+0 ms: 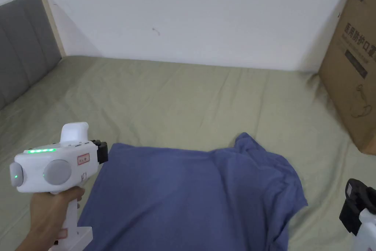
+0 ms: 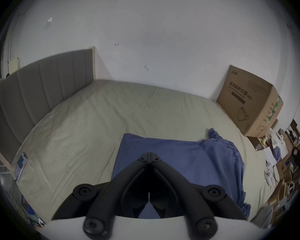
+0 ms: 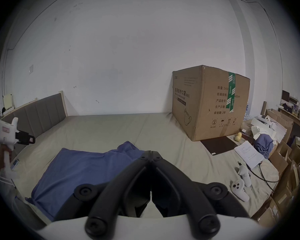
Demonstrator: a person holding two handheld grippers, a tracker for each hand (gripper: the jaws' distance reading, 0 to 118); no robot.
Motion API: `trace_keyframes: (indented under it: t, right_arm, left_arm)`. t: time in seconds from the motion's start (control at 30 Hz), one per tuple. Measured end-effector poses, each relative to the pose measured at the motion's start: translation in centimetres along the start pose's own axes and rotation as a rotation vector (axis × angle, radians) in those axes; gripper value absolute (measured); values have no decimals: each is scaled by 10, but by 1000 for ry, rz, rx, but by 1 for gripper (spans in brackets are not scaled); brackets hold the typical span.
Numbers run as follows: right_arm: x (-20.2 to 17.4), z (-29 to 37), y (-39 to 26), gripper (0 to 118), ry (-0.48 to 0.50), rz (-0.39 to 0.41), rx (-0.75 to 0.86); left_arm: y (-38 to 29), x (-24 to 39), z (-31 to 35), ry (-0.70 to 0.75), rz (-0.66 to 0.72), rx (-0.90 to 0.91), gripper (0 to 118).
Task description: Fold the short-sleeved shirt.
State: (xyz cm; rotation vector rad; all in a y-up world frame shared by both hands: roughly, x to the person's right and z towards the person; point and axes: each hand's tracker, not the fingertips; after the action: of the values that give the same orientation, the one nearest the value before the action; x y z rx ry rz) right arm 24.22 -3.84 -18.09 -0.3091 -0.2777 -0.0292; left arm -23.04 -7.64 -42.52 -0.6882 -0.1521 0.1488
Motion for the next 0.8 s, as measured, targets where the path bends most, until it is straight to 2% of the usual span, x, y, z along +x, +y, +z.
trace_keyframes:
  t: [0.03,0.07,0.1,0.13,0.17,0.2,0.23,0.4,0.5,0.57,0.6,0.63,0.67,0.7,0.73,0.77,0.8]
  right_arm:
    - [-1,-11,0,0,-5,3,-9]
    - [-1,-21,1,0,-9,7,-17]
    - [-2,-33,1,0,-12,8,-26]
    - [-2,-43,1,0,-14,9,-33]
    - [-4,-52,1,0,-17,9,-40]
    - [-5,-63,0,0,-19,9,-46]
    - [-5,-73,0,0,-19,8,-53]
    - [-7,-118,-9,0,-30,-2,-96]
    - [-7,-144,-16,0,-32,-20,-131]
    - [-6,-160,-20,0,-27,-39,-155]
    - [-4,-168,-21,0,-16,-64,-175]
    - [-2,-176,-21,0,-11,-73,-183]
    - [0,-186,-20,0,-2,-79,-195]
    - [-1,-197,-20,0,2,-80,-221]
    - [-1,-209,-20,0,0,-76,-241]
    - [0,-226,-20,0,13,-87,-290]
    - [1,-241,-21,7,22,-90,-321]
  left_arm:
    - [10,-2,-21,9,3,-38,1]
    - [19,-5,-42,24,-16,-56,7]
    - [28,-9,-66,12,-10,-114,22]
    - [33,-7,-82,-6,24,-173,58]
    - [38,-9,-104,7,37,-230,79]
    - [40,-11,-123,34,50,-254,90]
    - [42,-12,-142,45,45,-253,91]
    - [46,-26,-222,100,33,-276,91]
    - [36,-26,-258,137,10,-361,91]
    - [26,-29,-275,146,1,-443,85]
    - [19,-28,-279,118,11,-487,73]
    - [16,-23,-273,134,-11,-457,55]
    - [17,-21,-261,131,-53,-358,53]
    - [17,-19,-260,105,-62,-368,38]
    - [16,-19,-259,85,-56,-380,3]
    - [14,-16,-256,60,-50,-368,2]
    - [15,-18,-251,75,-69,-349,2]
